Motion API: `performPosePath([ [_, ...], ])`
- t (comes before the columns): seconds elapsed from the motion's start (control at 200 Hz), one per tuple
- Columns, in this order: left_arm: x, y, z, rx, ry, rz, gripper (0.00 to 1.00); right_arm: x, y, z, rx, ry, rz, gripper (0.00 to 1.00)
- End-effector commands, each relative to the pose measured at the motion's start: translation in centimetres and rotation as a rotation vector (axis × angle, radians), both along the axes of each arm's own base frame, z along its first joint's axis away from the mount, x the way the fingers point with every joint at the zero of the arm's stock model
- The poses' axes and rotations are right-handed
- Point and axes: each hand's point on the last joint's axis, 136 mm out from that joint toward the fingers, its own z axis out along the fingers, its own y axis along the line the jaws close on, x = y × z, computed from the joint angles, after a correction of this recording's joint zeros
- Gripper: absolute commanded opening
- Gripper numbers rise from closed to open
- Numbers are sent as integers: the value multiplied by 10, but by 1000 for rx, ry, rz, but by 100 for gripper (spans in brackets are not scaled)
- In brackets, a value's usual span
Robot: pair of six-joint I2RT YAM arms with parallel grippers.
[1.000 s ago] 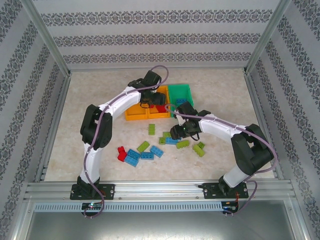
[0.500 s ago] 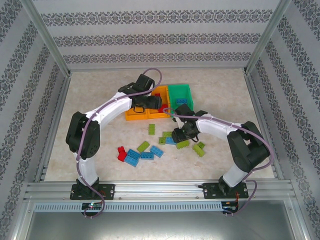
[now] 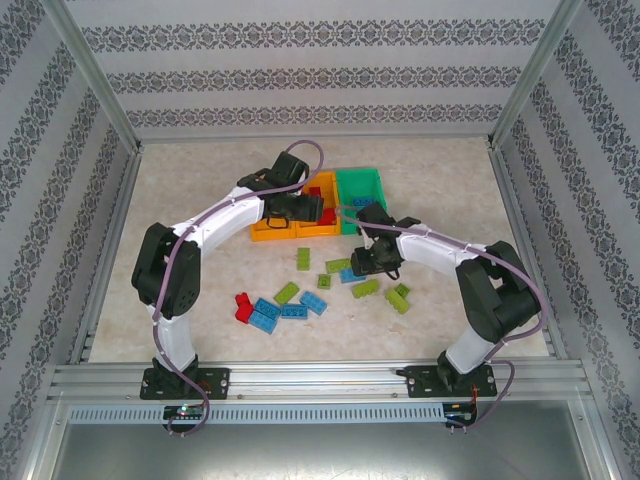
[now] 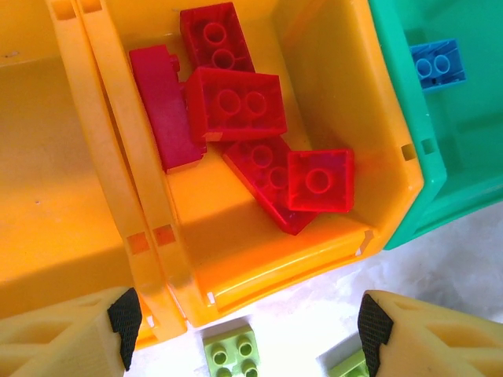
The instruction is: Sort the legos into containers by color
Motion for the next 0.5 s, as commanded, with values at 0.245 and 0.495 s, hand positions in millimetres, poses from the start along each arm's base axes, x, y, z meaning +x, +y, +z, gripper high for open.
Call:
performPosePath([
  [0.245, -2, -1, 10, -41, -26, 17, 75, 7, 10, 29, 89, -65, -46, 59],
  [0.495, -4, -1, 8, -48, -22, 13, 75, -7, 24, 18, 104, -20, 27, 74],
])
